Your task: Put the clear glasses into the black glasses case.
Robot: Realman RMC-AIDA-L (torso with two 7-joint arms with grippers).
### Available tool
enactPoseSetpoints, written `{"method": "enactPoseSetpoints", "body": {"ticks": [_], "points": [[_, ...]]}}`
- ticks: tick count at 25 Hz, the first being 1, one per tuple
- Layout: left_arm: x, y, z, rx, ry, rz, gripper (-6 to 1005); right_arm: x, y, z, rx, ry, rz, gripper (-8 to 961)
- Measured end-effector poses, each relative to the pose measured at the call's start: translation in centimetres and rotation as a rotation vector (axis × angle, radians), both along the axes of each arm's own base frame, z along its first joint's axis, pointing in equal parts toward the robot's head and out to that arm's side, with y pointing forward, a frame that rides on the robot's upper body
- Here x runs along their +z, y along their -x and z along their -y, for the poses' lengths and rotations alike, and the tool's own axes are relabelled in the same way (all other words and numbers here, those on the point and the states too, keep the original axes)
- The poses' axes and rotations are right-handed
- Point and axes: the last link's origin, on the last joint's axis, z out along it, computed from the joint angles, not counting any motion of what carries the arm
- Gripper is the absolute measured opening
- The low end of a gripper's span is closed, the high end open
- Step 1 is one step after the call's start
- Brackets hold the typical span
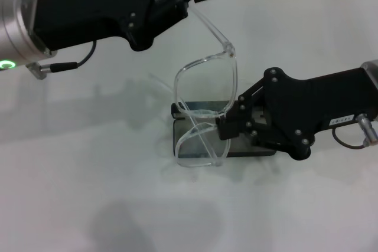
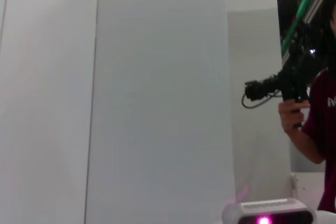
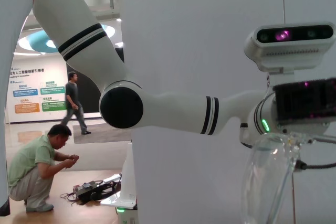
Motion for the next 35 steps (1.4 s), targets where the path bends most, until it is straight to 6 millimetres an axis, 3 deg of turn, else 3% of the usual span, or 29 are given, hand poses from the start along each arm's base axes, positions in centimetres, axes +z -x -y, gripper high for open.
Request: {"method": "enactPoseSetpoints", "body": {"ticks": [35], "points": [[-1.6, 0.5, 0.6, -0.014, 0.137, -0.139, 97, 0.3, 0.0, -0.1, 0.005, -0.023, -0.026, 44]]}}
